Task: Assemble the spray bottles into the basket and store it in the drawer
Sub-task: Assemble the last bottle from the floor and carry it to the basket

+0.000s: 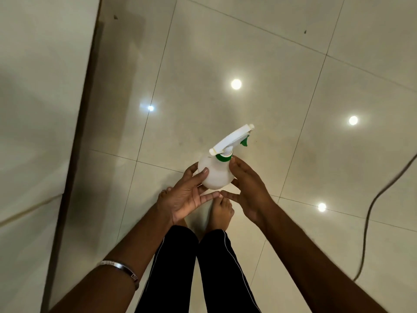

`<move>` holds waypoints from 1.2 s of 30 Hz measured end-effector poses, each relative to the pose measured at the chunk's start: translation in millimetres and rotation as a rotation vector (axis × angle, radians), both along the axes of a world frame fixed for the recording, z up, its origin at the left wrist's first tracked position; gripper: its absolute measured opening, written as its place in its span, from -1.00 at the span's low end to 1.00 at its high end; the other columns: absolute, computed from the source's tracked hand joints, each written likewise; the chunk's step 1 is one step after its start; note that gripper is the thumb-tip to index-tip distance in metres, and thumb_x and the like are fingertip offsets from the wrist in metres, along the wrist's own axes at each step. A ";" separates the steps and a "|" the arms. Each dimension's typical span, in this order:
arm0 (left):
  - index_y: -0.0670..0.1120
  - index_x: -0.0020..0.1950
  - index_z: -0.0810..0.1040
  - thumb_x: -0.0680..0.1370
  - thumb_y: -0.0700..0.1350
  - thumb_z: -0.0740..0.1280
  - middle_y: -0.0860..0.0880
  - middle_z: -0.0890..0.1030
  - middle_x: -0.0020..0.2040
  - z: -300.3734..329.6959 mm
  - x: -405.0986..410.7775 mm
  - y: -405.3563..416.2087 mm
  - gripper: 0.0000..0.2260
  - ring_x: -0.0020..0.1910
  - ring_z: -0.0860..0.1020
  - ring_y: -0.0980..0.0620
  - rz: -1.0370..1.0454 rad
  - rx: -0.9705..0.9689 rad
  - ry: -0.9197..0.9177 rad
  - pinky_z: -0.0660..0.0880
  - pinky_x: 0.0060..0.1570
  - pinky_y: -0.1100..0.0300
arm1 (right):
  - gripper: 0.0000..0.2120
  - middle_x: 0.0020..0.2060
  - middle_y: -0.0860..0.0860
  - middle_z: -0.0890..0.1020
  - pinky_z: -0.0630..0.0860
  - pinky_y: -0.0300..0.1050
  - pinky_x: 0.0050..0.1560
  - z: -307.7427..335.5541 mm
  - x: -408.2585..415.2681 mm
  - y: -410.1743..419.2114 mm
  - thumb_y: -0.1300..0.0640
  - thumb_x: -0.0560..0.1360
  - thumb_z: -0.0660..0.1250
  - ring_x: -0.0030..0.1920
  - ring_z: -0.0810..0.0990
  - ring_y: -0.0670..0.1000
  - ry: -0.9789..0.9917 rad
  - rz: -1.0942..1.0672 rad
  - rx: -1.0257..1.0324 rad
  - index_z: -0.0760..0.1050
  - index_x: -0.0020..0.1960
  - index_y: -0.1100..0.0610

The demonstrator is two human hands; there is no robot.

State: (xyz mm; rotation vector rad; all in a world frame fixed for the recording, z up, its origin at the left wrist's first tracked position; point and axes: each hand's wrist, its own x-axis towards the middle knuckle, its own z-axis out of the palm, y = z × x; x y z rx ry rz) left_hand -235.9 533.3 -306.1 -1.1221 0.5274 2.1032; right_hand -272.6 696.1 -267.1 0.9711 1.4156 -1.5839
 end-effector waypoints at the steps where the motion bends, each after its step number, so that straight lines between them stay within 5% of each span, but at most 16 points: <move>1: -0.02 0.40 0.38 0.47 -0.09 0.42 -0.13 0.54 0.34 1.2 -0.2 -2.0 -0.48 0.35 0.50 -0.15 -0.020 -0.025 -0.005 0.53 0.20 -0.18 | -0.80 0.12 -0.15 0.69 0.64 -0.01 0.03 -0.4 -2.7 -1.8 -0.09 0.58 0.32 0.07 0.70 -0.09 -0.002 -0.010 -0.006 0.62 0.17 -0.19; 5: -0.02 0.29 0.48 0.53 0.05 0.35 -0.08 0.58 0.20 1.0 -4.8 -16.8 -0.64 0.23 0.54 -0.06 -0.114 -0.152 -0.025 0.44 0.33 -0.10 | -0.70 0.24 -0.09 0.64 0.55 0.12 0.22 -3.4 -12.8 -1.3 -0.01 0.60 0.32 0.27 0.58 -0.02 -0.023 0.029 -0.024 0.54 0.32 -0.11; 14: -0.16 0.23 0.51 0.54 -0.08 0.36 -0.10 0.63 0.10 35.3 -7.0 -32.1 -0.70 0.03 0.61 -0.04 -0.188 -0.359 -0.018 0.57 0.08 0.06 | -0.67 0.27 -0.06 0.61 0.42 0.19 0.39 23.0 -18.7 -15.6 0.16 0.61 0.28 0.31 0.54 0.02 0.007 0.157 0.010 0.53 0.34 -0.06; 24: -0.22 0.34 0.45 0.52 -0.03 0.41 -0.13 0.58 0.28 94.6 7.3 -44.6 -0.54 0.25 0.57 -0.10 -0.154 -0.417 0.033 0.61 -0.02 0.06 | -0.75 0.11 -0.13 0.64 0.53 0.09 0.20 78.7 -16.0 -36.3 0.16 0.64 0.23 0.17 0.58 -0.06 0.058 0.268 0.007 0.54 0.26 -0.02; 36: -0.28 0.32 0.47 0.54 -0.07 0.38 -0.15 0.58 0.27 150.4 102.7 -24.2 -0.58 0.16 0.59 -0.09 0.153 -0.477 0.058 0.62 0.06 0.01 | -0.78 0.09 -0.09 0.63 0.54 0.06 0.18 127.4 32.4 -48.1 0.15 0.63 0.24 0.12 0.58 -0.04 0.195 0.577 0.024 0.54 0.24 0.09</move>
